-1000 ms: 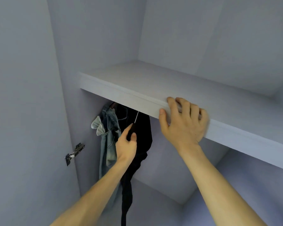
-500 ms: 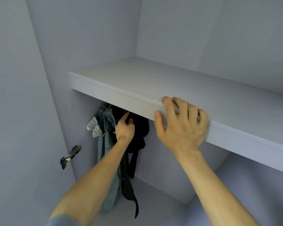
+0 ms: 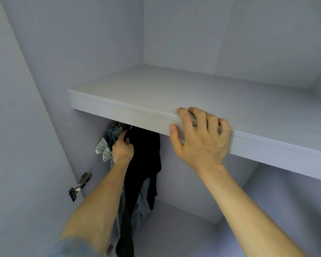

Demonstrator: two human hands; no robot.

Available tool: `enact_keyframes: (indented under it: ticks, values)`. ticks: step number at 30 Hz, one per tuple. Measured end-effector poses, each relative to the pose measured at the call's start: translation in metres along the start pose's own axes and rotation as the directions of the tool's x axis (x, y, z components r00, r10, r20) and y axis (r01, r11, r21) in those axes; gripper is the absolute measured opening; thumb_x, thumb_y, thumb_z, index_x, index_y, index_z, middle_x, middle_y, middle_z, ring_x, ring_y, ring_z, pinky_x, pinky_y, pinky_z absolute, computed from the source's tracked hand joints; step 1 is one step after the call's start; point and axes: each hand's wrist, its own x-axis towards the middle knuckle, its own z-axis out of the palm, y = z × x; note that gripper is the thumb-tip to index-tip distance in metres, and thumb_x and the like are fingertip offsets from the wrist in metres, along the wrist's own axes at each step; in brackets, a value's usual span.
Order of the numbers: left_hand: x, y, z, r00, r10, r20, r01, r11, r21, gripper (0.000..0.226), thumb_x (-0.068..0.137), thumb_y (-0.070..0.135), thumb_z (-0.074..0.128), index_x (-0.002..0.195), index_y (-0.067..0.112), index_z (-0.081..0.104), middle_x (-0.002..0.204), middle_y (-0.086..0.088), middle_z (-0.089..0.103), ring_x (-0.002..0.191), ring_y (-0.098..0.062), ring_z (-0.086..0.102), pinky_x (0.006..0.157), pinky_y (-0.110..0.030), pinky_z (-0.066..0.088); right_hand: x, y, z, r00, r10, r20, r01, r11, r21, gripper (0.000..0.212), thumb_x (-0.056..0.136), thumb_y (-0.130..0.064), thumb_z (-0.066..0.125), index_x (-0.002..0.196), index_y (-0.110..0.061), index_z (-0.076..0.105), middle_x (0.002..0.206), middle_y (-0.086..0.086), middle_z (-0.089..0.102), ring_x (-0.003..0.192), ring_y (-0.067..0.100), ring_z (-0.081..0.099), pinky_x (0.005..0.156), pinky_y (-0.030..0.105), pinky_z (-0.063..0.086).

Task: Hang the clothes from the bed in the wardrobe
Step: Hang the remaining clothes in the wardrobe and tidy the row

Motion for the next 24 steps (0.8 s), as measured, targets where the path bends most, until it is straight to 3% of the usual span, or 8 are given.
enact_keyframes:
  ticks: [5,8,11,14,16,18,21,24]
  values:
    - [0.018,-0.012,-0.022,0.998,-0.014,0.059,0.003,0.983,0.182,0.048,0.105,0.018,0.038,0.152,0.032,0.037,0.126,-0.018,0.064,0.116,-0.04,0.058,0.095,-0.043,0.046,-0.001,-0.001,0.002,1.0,-0.004,0.011,0.005,0.999,-0.033,0.036,0.093,-0.048,0.049,0.114,-0.027,0.068,0.11,-0.002,0.067,0.095,0.021,0.054,0.084,0.04,0.037]
    - [0.024,-0.028,-0.026,0.99,0.061,0.13,-0.095,0.957,0.273,0.056,0.104,0.016,0.036,0.154,0.038,0.027,0.111,-0.016,0.068,0.1,-0.036,0.063,0.086,-0.046,0.053,-0.002,-0.001,0.001,1.0,-0.006,0.011,0.007,0.999,-0.046,0.034,0.092,-0.048,0.05,0.115,-0.028,0.068,0.109,-0.002,0.067,0.093,0.022,0.056,0.084,0.04,0.038]
    - [0.025,-0.043,-0.028,0.979,0.076,0.189,-0.131,0.945,0.299,0.077,0.096,0.002,0.041,0.156,0.04,0.012,0.096,-0.015,0.067,0.085,-0.031,0.063,0.078,-0.044,0.056,-0.003,0.001,0.0,1.0,-0.005,0.027,0.006,0.999,-0.035,0.034,0.093,-0.048,0.051,0.115,-0.028,0.067,0.11,-0.002,0.067,0.095,0.021,0.054,0.084,0.041,0.038]
    - [0.015,-0.059,-0.036,0.959,0.04,0.282,-0.15,0.913,0.38,0.072,0.1,0.014,0.04,0.158,0.037,0.002,0.131,-0.023,0.056,0.117,-0.037,0.055,0.097,-0.047,0.05,0.002,0.0,-0.002,0.999,-0.005,0.046,0.006,1.0,-0.024,0.033,0.094,-0.047,0.052,0.117,-0.029,0.067,0.111,-0.002,0.067,0.093,0.023,0.056,0.083,0.041,0.038]
    - [-0.001,-0.066,-0.046,0.925,-0.007,0.38,-0.17,0.887,0.43,0.067,0.104,0.029,0.038,0.158,0.037,-0.002,0.16,-0.018,0.025,0.143,-0.038,0.03,0.114,-0.05,0.035,0.001,0.0,-0.007,0.998,0.001,0.068,0.001,1.0,-0.023,0.033,0.095,-0.047,0.05,0.12,-0.03,0.065,0.113,-0.002,0.066,0.093,0.024,0.057,0.084,0.041,0.037]
    - [-0.023,-0.069,-0.066,0.894,0.005,0.448,-0.229,0.865,0.447,0.068,0.103,0.031,0.042,0.158,0.035,0.002,0.166,-0.006,0.009,0.148,-0.036,0.02,0.119,-0.047,0.027,0.001,0.001,-0.013,0.992,0.001,0.122,0.0,1.0,-0.01,0.035,0.099,-0.046,0.046,0.126,-0.032,0.062,0.118,-0.002,0.064,0.097,0.025,0.056,0.088,0.041,0.036]
    - [-0.064,-0.083,-0.104,0.87,0.036,0.491,-0.26,0.88,0.396,0.067,0.102,0.029,0.046,0.159,0.03,0.012,0.164,-0.008,0.018,0.148,-0.031,0.022,0.12,-0.038,0.022,0.002,-0.001,-0.027,0.959,-0.008,0.285,-0.01,0.998,0.059,0.042,0.102,-0.043,0.04,0.14,-0.029,0.051,0.138,0.002,0.055,0.12,0.027,0.051,0.106,0.048,0.029]
    - [-0.109,-0.111,-0.149,0.879,0.048,0.474,-0.271,0.87,0.413,0.065,0.102,0.031,0.047,0.159,0.027,0.015,0.165,-0.006,0.013,0.152,-0.024,0.011,0.123,-0.036,0.01,-0.013,-0.008,-0.047,0.906,-0.064,0.418,0.002,0.989,0.147,0.057,0.099,-0.037,0.04,0.153,-0.023,0.035,0.161,0.005,0.031,0.149,0.025,0.025,0.12,0.054,0.007]
